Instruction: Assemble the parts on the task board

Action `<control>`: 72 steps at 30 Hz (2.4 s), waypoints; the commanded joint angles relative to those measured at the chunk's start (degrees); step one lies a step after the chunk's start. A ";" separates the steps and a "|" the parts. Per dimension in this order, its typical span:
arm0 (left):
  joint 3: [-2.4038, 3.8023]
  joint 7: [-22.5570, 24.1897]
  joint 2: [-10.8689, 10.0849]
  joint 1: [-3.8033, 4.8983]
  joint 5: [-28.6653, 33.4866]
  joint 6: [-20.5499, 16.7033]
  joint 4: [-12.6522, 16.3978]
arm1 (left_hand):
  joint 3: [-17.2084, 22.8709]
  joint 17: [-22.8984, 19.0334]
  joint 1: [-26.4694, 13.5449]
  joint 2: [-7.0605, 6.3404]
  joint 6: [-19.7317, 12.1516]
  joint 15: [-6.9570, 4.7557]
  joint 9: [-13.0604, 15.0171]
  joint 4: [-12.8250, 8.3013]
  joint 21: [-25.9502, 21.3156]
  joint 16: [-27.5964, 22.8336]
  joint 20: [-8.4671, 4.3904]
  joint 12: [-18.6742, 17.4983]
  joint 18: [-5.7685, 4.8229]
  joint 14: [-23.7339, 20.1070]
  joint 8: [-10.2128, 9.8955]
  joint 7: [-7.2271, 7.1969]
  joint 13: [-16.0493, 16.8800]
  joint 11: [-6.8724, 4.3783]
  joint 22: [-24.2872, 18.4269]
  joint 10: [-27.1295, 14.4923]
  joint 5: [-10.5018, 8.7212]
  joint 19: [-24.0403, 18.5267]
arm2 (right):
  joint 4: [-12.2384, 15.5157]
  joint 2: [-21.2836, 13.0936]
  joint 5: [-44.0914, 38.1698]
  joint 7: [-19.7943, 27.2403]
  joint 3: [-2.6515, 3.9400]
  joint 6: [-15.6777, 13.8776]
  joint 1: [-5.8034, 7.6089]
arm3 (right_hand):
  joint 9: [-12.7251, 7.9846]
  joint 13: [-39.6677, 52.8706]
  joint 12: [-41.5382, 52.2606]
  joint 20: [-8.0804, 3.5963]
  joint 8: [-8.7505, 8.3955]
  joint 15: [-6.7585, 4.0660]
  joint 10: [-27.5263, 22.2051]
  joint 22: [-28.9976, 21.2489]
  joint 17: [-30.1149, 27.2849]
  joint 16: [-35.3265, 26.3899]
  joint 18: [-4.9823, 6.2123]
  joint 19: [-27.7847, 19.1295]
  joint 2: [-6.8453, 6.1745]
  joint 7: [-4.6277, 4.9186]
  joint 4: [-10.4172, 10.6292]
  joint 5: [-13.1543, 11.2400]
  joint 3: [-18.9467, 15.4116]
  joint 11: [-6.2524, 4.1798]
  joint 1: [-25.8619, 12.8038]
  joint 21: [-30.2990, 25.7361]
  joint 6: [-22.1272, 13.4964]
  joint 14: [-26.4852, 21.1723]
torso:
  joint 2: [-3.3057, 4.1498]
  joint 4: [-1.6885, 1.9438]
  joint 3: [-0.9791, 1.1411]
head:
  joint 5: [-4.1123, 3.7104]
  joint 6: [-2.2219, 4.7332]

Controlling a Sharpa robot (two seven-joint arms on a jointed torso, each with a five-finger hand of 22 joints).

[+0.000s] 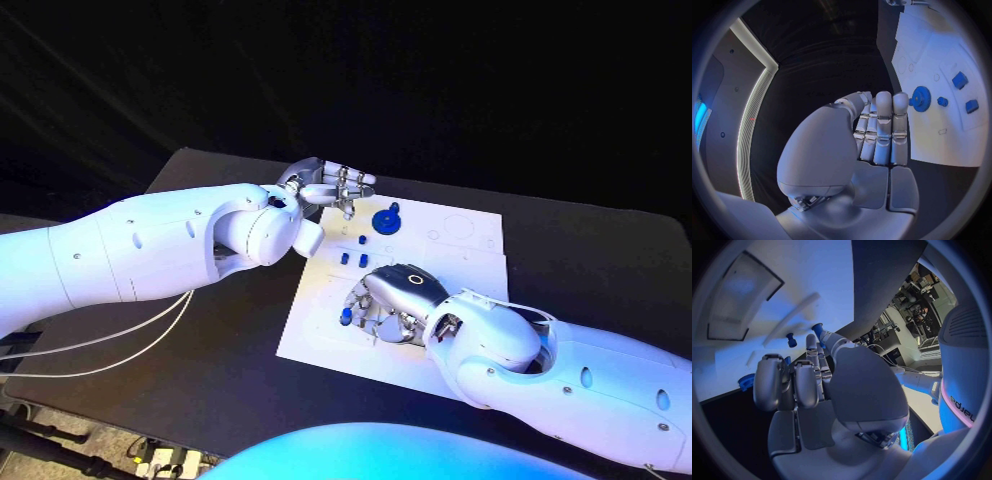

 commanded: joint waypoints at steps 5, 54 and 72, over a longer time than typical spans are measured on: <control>-0.03 0.11 -0.04 0.06 0.14 0.97 -0.09 | -0.02 -0.09 -0.05 0.55 -0.38 0.03 -0.08 -0.35 -0.35 -0.32 0.16 0.38 0.81 -0.33 0.01 0.06 0.09 -0.12 0.05 -0.42 0.01 -0.42 | 4.42 -5.94 5.67 2.04 0.87 -8.44 1.62 | -0.48 0.33 0.25 0.34 -0.07 0.33 0.56 9.09 -1.17 -0.43 -0.65 -0.47 -1.63 0.50 0.91 -1.60 -1.68 0.39 -2.06 -0.99 -1.84 2.01 | -0.17 -0.15 0.01 | -1.47 0.89; -1.05 0.48 -0.62 0.03 0.16 1.86 -0.09 | 0.04 -0.15 -0.07 0.69 -0.35 0.04 -0.09 -0.41 -0.29 -0.31 0.17 0.58 0.80 -0.34 0.10 0.06 0.11 -0.11 0.13 -0.48 0.02 -0.42 | 12.35 -26.47 13.06 -16.06 -0.97 -9.53 -1.96 | 11.24 67.65 63.71 -2.24 7.79 -2.65 11.29 13.33 12.90 9.42 -3.07 4.59 2.86 -3.38 7.49 10.56 -28.19 -3.53 -11.59 11.42 2.60 4.57 | -1.30 -1.93 -0.05 | -10.42 1.05; -1.05 0.41 -0.94 0.03 0.16 1.95 0.13 | 0.04 -0.15 -0.07 0.69 -0.35 0.04 -0.09 -0.41 -0.29 -0.31 0.17 0.58 0.80 -0.34 0.10 0.06 0.11 -0.11 0.13 -0.48 0.02 -0.42 | 9.32 -23.31 11.45 -16.64 -0.96 -6.53 -3.60 | 12.50 68.10 63.69 -2.29 8.31 -2.73 11.25 13.25 12.77 9.35 -3.00 4.45 3.12 -3.50 7.48 8.96 -29.70 -3.61 -13.42 11.15 2.37 4.53 | -1.24 -1.98 -0.01 | -9.69 0.32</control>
